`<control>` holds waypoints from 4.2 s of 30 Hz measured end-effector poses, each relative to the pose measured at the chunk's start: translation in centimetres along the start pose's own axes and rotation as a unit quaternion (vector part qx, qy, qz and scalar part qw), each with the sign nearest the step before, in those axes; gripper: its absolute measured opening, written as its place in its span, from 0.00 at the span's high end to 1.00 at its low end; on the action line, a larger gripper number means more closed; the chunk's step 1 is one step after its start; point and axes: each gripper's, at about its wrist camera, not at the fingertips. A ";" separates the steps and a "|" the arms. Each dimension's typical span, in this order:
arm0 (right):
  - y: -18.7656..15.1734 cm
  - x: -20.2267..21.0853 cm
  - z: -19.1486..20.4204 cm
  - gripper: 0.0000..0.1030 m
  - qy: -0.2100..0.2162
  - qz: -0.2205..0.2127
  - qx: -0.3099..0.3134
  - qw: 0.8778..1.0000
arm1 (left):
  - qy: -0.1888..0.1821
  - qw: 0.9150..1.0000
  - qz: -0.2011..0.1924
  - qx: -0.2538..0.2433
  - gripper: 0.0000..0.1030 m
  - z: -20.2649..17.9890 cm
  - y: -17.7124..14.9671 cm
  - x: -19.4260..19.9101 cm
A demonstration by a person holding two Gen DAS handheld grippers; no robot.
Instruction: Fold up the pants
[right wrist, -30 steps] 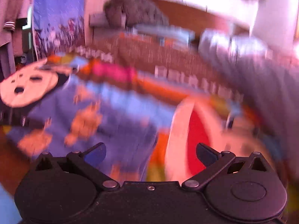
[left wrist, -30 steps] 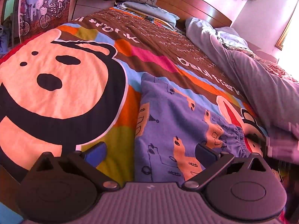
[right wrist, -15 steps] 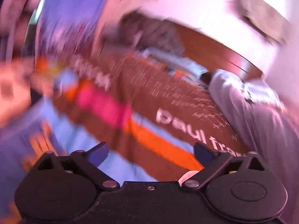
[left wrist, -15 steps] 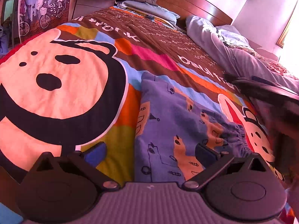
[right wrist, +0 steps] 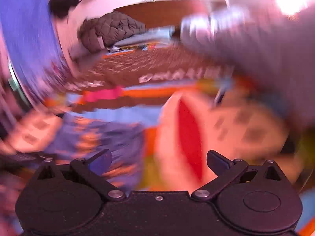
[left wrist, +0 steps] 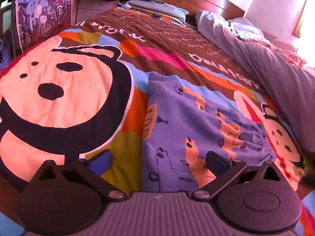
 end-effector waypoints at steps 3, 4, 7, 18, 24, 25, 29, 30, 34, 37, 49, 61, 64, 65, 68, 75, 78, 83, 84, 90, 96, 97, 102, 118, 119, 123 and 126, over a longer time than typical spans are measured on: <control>-4.1 -1.4 0.5 0.02 0.046 0.058 -0.015 0.997 | 0.017 1.000 0.001 -0.021 0.00 -0.6 -0.2 -0.1; -4.6 -0.9 1.2 0.01 0.036 0.041 0.010 0.998 | 0.019 1.000 0.001 -0.024 0.00 -0.7 -0.3 -0.1; -4.8 0.9 3.1 0.01 0.029 -0.002 0.062 0.998 | 0.014 1.000 0.002 -0.021 0.00 -0.5 -0.2 0.0; -5.6 0.1 2.8 0.01 0.041 0.009 0.027 0.999 | -0.019 1.000 -0.002 0.016 0.00 1.0 0.2 0.4; -5.8 -0.1 2.5 0.01 0.050 -0.003 0.007 0.999 | -0.031 0.999 -0.003 0.030 0.00 1.4 0.3 0.4; -5.8 -0.1 2.5 0.01 0.051 -0.004 0.003 0.999 | -0.028 0.999 -0.003 0.027 0.00 1.2 0.3 0.3; -5.0 0.3 2.4 0.01 0.045 -0.006 0.004 0.999 | -0.017 1.000 0.000 0.013 0.00 0.7 0.2 0.1; -4.1 0.9 2.2 0.01 0.048 -0.037 0.013 0.998 | -0.017 1.000 0.001 0.013 0.00 0.7 0.2 0.1; 1.5 -1.0 1.4 0.01 0.062 -0.076 0.083 0.992 | -0.026 1.000 0.002 0.017 0.00 0.8 0.3 0.2; 4.7 -6.1 -0.8 0.01 0.111 -0.081 0.072 0.988 | -0.060 0.998 0.000 0.031 0.00 1.3 0.4 0.5; 2.7 -16.8 -4.1 0.01 0.265 0.006 -0.072 0.962 | -0.156 0.984 0.018 0.089 0.19 3.0 0.9 -0.3; 1.9 -15.2 -3.2 0.67 0.193 0.018 -0.093 0.977 | -0.139 0.978 0.034 0.150 0.83 4.4 2.0 -1.0; 2.7 -13.9 -2.4 0.77 0.177 0.010 -0.099 0.979 | -0.133 0.982 0.026 0.131 0.84 3.6 2.6 -0.2; 3.1 -13.2 -2.1 0.77 0.170 0.004 -0.092 0.981 | -0.132 0.984 0.020 0.120 0.84 3.3 2.8 0.2; 4.8 -11.3 0.1 0.79 0.152 -0.017 -0.040 0.987 | -0.135 0.987 0.003 0.088 0.85 2.4 3.8 2.1; 9.1 -10.8 5.3 0.80 0.180 -0.067 0.008 0.981 | -0.109 0.988 -0.087 0.060 0.85 4.4 8.0 6.5; 10.9 -12.7 7.7 0.80 0.203 -0.075 0.006 0.976 | -0.081 0.989 -0.075 0.100 0.84 7.0 9.6 6.0; 10.2 -19.2 11.7 0.78 0.245 -0.034 -0.013 0.969 | 0.020 0.975 -0.014 0.222 0.77 12.7 11.1 2.8; 9.3 -20.7 12.3 0.76 0.247 -0.015 -0.017 0.969 | 0.022 0.970 0.000 0.242 0.71 13.7 10.9 2.4; 7.4 -22.0 12.7 0.52 0.224 -0.005 -0.020 0.974 | 0.018 0.969 -0.023 0.246 0.35 13.8 10.9 3.5; 10.9 -16.9 12.7 0.05 0.209 -0.040 0.036 0.976 | 0.032 0.963 -0.071 0.258 0.07 11.4 11.0 7.9; 11.5 -15.6 12.7 0.01 0.208 -0.047 0.035 0.976 | 0.040 0.966 -0.081 0.243 0.06 10.7 10.9 9.3; 14.6 -7.9 13.5 0.01 0.196 -0.093 0.013 0.976 | 0.077 0.976 -0.150 0.141 0.00 5.0 9.4 16.5; 7.8 11.7 18.4 0.01 0.132 -0.158 0.087 0.975 | 0.135 0.961 -0.207 0.126 0.00 4.6 0.9 27.0; 6.6 12.1 18.5 0.01 0.117 -0.160 0.096 0.975 | 0.139 0.959 -0.210 0.133 0.00 5.0 0.3 26.7; 1.8 12.5 19.6 0.01 0.049 -0.184 0.158 0.969 | 0.141 0.958 -0.222 0.118 0.00 5.3 -1.7 25.2; -0.6 11.9 20.1 0.01 0.030 -0.195 0.176 0.964 | 0.132 0.961 -0.234 0.060 0.00 4.8 -3.1 24.4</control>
Point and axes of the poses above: each gripper's, at about its wrist camera, not at the fingertips, and x roughly against the way its jaws point, z to its left, y to its top, and after that the axes turned 15 degrees about x, right-handed
